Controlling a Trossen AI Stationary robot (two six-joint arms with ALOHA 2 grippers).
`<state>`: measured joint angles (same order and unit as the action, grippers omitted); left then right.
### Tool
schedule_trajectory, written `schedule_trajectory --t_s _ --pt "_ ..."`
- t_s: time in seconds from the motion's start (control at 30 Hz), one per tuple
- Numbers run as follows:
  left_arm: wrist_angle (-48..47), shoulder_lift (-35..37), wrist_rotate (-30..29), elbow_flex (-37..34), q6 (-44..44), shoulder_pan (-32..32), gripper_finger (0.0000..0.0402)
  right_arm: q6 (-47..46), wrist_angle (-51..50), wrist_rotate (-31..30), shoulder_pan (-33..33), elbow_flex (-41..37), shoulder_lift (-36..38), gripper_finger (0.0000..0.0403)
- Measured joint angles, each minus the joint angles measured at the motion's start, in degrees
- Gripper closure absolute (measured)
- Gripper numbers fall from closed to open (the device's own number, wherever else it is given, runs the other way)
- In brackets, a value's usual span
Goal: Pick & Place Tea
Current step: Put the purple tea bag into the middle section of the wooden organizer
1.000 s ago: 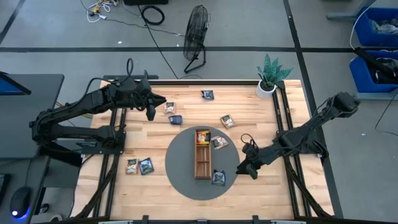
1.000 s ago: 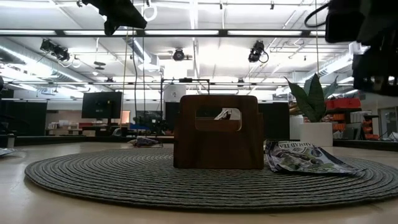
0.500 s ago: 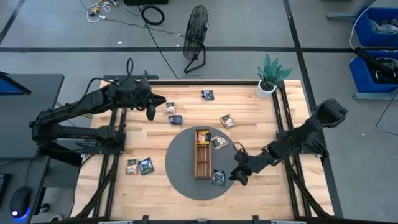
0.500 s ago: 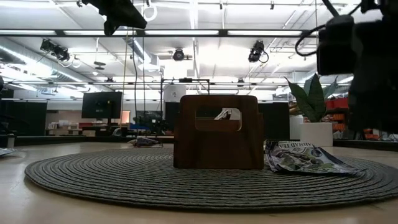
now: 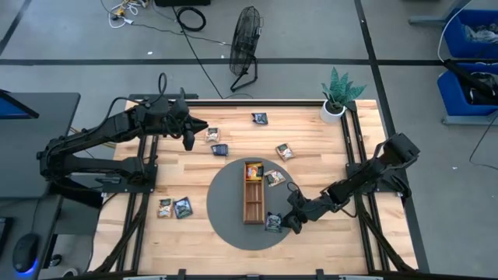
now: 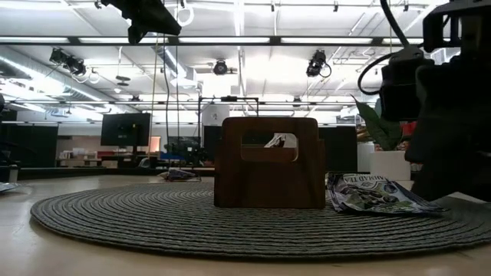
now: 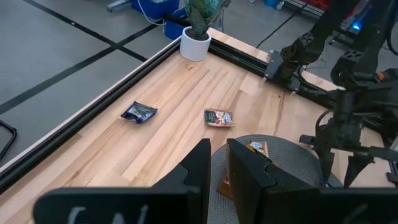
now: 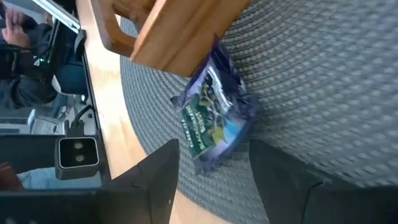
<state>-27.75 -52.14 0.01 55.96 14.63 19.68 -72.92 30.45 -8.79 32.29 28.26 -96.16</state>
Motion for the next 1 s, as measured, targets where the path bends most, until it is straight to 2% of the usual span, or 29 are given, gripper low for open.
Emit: schedule_trajectory --t_s 0.4,0.57,0.8,1.0 --pt "0.0 0.0 0.0 0.0 1.3 0.0 0.0349 1.5 -3.5 -1.4 -1.4 5.1 -3.5 0.0212" --pt "0.0 0.0 0.0 0.0 1.3 0.0 0.0349 1.8 -4.9 -1.6 -1.4 5.6 -3.6 0.0263" --pt "0.0 0.0 0.0 0.0 1.3 0.0 0.0349 3.1 -5.8 -1.6 -1.4 5.6 -3.6 0.0388" --pt "0.0 0.0 0.0 0.0 1.3 0.0 0.0349 2.7 -6.3 0.1 -1.4 5.7 -3.5 0.0399"
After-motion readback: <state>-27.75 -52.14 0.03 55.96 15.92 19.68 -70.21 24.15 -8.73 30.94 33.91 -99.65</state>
